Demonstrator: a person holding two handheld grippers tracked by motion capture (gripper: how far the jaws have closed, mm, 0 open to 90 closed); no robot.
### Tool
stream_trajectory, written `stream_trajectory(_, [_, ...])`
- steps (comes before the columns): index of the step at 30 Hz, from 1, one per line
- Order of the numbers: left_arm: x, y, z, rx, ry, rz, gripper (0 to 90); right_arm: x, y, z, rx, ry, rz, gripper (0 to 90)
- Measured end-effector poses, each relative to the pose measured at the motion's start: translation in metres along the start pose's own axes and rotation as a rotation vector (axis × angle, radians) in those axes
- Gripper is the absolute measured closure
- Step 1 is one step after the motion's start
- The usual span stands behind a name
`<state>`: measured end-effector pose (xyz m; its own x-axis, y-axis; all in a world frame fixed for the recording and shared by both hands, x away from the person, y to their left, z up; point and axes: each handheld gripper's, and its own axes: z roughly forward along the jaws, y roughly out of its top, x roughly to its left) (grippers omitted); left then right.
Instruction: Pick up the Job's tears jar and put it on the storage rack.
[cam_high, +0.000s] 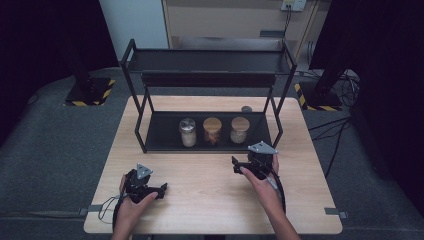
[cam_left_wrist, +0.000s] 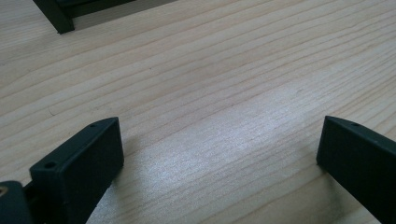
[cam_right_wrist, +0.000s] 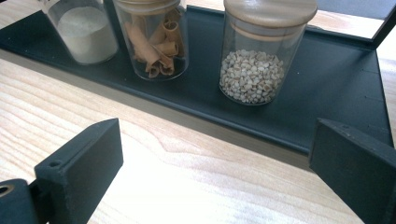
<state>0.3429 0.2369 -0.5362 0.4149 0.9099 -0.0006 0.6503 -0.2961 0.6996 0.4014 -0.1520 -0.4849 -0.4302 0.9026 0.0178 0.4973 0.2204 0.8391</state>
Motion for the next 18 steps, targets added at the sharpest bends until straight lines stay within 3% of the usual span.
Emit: stream_trajectory(18, [0.0, 0.0, 0.0, 0.0, 0.001, 0.0, 0.0, -0.002, -0.019, -0.011, 0.012, 0.006, 0.001, 3.1])
